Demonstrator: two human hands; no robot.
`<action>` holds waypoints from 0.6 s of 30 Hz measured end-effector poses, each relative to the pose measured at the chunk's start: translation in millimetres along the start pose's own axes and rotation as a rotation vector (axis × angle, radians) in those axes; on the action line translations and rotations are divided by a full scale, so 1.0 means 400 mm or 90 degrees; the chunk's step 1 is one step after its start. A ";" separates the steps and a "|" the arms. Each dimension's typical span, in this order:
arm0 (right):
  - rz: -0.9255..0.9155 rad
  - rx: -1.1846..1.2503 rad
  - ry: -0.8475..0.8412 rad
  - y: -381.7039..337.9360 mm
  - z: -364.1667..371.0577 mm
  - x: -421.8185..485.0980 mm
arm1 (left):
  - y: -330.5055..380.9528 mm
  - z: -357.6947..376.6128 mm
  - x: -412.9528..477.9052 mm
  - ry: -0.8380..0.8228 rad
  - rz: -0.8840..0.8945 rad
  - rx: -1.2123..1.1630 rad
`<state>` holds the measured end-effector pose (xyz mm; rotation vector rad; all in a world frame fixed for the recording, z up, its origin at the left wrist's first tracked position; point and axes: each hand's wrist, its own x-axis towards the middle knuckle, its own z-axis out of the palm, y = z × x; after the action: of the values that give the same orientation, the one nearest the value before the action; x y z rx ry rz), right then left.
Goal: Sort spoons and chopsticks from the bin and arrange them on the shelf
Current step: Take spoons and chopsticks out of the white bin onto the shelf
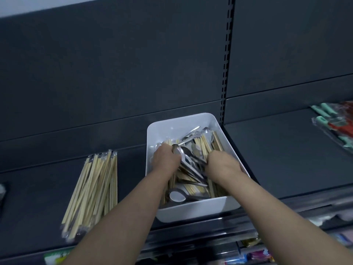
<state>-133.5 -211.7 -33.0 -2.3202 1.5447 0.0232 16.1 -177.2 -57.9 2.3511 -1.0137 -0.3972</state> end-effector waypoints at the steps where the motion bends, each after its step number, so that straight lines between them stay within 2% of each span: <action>1: 0.005 -0.008 -0.039 0.000 0.002 0.000 | 0.005 0.007 -0.001 -0.013 -0.010 -0.010; 3: 0.004 -0.003 -0.063 -0.003 -0.007 0.001 | 0.019 0.016 -0.004 -0.038 -0.029 -0.009; 6: -0.006 0.017 -0.057 0.000 -0.035 0.005 | 0.026 0.023 -0.010 -0.082 -0.031 0.067; 8: -0.008 0.022 -0.093 0.004 -0.043 0.001 | 0.018 0.037 -0.022 -0.141 -0.015 0.113; 12: -0.012 0.057 -0.192 0.003 -0.021 -0.010 | 0.017 0.059 -0.042 -0.223 -0.021 0.041; 14: -0.016 0.068 -0.174 0.003 -0.021 -0.014 | 0.025 0.064 -0.040 -0.198 -0.041 0.013; 18: -0.010 0.053 -0.065 0.015 -0.048 -0.015 | 0.025 0.054 -0.029 -0.113 -0.051 0.008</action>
<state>-144.8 -214.3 -15.5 -2.2315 1.4499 0.0713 -7.5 -182.0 -68.8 2.4061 -1.0065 -0.6417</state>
